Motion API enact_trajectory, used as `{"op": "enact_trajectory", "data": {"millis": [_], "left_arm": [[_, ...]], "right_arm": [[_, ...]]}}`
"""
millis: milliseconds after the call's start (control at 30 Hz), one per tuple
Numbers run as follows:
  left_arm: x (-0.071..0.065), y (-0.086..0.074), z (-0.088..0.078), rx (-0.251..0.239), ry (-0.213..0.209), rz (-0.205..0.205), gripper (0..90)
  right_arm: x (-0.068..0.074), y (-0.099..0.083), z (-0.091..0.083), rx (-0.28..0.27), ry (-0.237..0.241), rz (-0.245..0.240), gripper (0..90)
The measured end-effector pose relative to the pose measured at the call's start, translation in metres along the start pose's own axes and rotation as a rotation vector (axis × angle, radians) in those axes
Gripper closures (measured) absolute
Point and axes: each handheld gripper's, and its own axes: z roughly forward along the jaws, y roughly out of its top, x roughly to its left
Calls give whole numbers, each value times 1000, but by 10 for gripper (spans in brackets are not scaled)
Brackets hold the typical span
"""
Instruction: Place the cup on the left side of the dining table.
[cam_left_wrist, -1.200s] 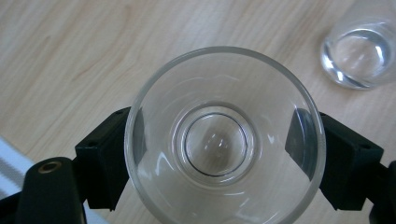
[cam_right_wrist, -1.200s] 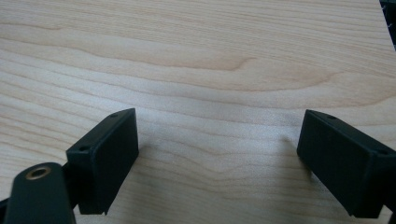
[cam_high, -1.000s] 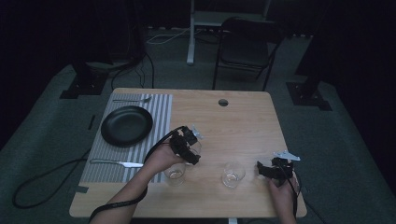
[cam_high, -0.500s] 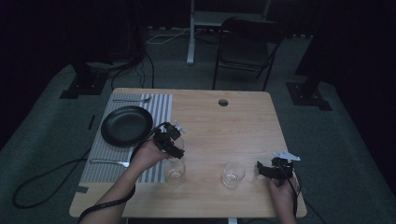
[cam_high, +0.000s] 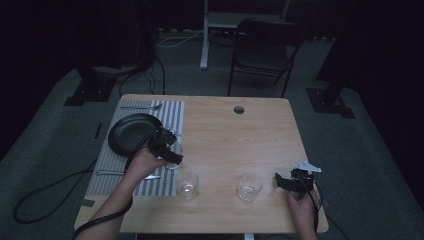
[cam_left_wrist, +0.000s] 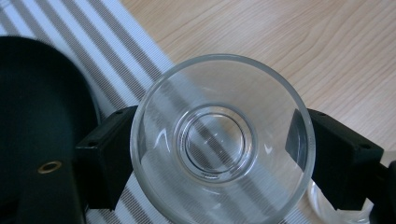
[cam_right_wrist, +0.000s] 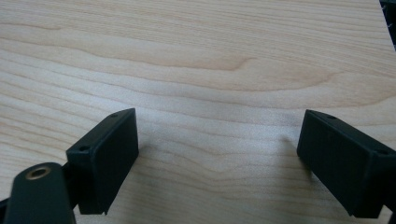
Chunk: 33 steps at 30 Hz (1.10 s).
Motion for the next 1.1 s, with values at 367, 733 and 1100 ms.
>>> {"op": "enact_trajectory", "data": {"millis": [367, 733, 1100], "left_arm": [[29, -18, -6, 5, 35, -66, 181], [43, -31, 9, 14, 17, -107, 181], [38, -37, 12, -40, 62, -87, 165]], "right_arm": [[0, 0, 0, 0, 0, 0, 122], [0, 0, 0, 0, 0, 0, 122], [0, 0, 0, 0, 0, 0, 122]]}}
